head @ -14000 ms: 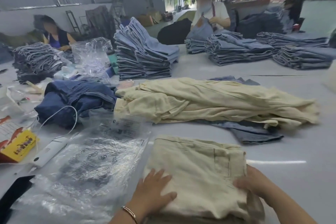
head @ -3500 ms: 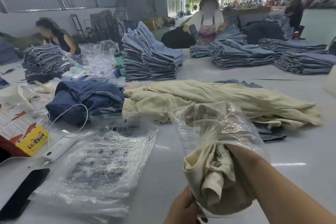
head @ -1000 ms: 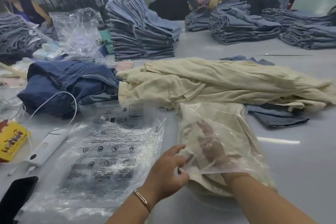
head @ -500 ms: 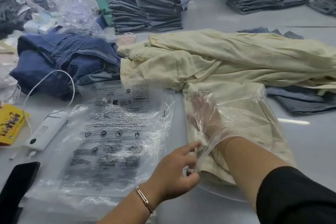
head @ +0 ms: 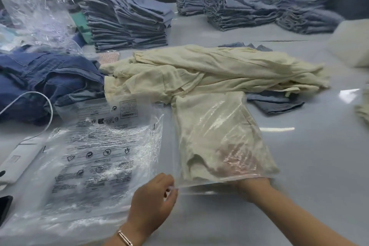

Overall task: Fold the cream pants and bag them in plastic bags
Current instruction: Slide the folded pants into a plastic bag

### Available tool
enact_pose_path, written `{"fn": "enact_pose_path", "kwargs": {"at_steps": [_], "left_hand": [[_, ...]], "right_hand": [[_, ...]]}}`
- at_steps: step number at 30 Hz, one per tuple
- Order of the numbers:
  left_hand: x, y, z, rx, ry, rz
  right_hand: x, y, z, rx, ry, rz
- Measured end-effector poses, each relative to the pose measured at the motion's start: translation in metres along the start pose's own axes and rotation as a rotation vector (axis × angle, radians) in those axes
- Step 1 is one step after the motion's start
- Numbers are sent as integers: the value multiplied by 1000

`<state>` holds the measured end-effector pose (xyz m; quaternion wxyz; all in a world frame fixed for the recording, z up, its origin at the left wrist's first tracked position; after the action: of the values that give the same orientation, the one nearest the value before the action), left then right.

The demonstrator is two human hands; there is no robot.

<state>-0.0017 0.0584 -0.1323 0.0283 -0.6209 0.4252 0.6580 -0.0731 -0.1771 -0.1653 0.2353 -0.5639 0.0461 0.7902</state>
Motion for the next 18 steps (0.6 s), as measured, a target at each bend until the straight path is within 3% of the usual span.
{"fn": "enact_pose_path", "kwargs": {"at_steps": [2, 4, 6, 11, 13, 15, 18], "left_hand": [[6, 4, 17, -90, 73, -58], [27, 12, 31, -192, 6, -103], [43, 22, 42, -243, -58, -157], [45, 40, 59, -312, 41, -178], [51, 41, 66, -372, 0, -41], [58, 41, 71, -509, -42, 301], [54, 37, 79, -734, 84, 776]], "right_hand": [[-5, 38, 25, 19, 185, -15], [-17, 58, 44, -107, 370, 113], [-22, 63, 54, -222, 399, 158], [-20, 79, 55, -322, 477, 193], [-18, 85, 62, -404, 435, 138], [-14, 81, 80, -558, 449, 145], [-3, 64, 111, -746, 527, 94]]}}
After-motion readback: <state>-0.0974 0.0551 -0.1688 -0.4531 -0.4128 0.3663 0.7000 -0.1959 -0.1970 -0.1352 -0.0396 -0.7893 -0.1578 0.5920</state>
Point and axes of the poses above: each hand's wrist, its own z-axis away from the middle knuckle, its own x-axis out of the palm, y = z × x, the point moved 7 cm from there along -z, towards the middle knuckle, and after that the axes turned 4 degrees about z, right-handed, at the moved point
